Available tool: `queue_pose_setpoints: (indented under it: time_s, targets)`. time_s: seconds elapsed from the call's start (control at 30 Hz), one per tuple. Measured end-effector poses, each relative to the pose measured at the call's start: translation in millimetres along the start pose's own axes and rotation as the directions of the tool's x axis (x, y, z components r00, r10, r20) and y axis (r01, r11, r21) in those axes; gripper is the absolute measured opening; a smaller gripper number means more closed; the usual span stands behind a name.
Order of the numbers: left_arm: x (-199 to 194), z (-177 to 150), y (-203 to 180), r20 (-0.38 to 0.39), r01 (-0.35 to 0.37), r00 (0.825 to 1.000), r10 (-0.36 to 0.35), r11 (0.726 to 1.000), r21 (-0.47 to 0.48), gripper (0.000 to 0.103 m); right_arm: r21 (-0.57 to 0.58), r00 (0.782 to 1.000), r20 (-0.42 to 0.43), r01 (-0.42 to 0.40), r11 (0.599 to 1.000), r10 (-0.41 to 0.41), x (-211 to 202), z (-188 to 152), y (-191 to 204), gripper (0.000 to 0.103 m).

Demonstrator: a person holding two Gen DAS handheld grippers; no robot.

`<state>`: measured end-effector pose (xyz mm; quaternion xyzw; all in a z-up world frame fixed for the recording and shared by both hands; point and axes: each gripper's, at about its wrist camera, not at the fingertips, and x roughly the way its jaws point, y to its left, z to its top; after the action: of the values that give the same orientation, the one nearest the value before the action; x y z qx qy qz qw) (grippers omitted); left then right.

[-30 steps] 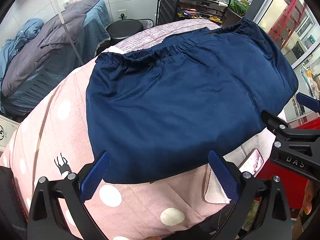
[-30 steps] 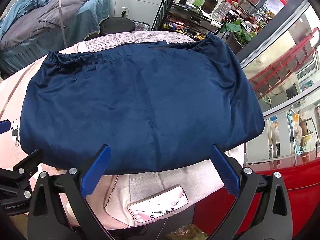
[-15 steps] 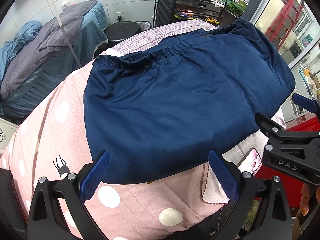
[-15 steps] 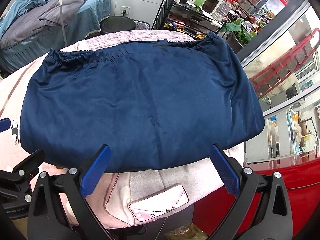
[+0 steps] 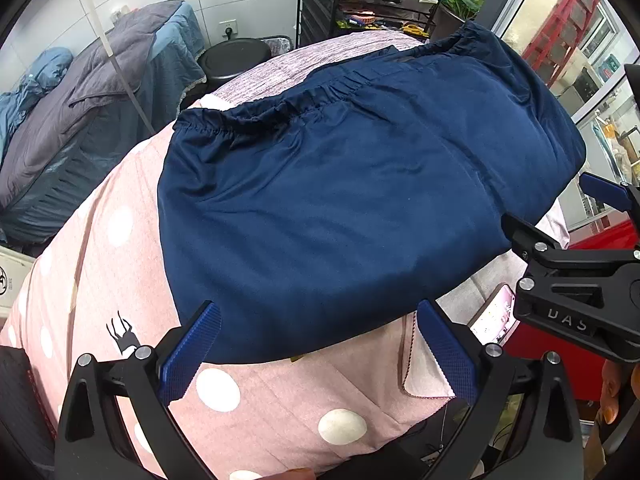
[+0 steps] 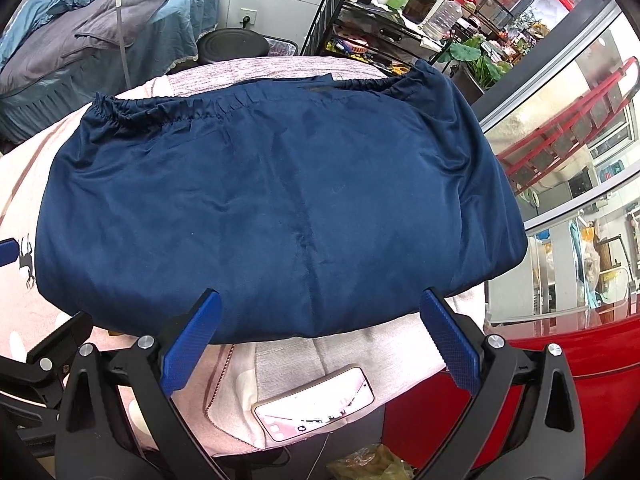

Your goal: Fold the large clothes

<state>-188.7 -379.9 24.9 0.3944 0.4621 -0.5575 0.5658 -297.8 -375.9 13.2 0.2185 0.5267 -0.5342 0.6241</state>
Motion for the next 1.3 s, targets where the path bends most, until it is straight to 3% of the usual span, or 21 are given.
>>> queue_pose_setpoints:
  time_s: [1.3]
  targets:
    - [1.7, -2.3, 1.4, -0.018, -0.022, 1.000, 0.022, 1.000, 0.010, 0.097, -0.041, 1.000, 0.001, -0.019, 0.999, 0.019, 4.2, 7.9, 6.4, 0.097]
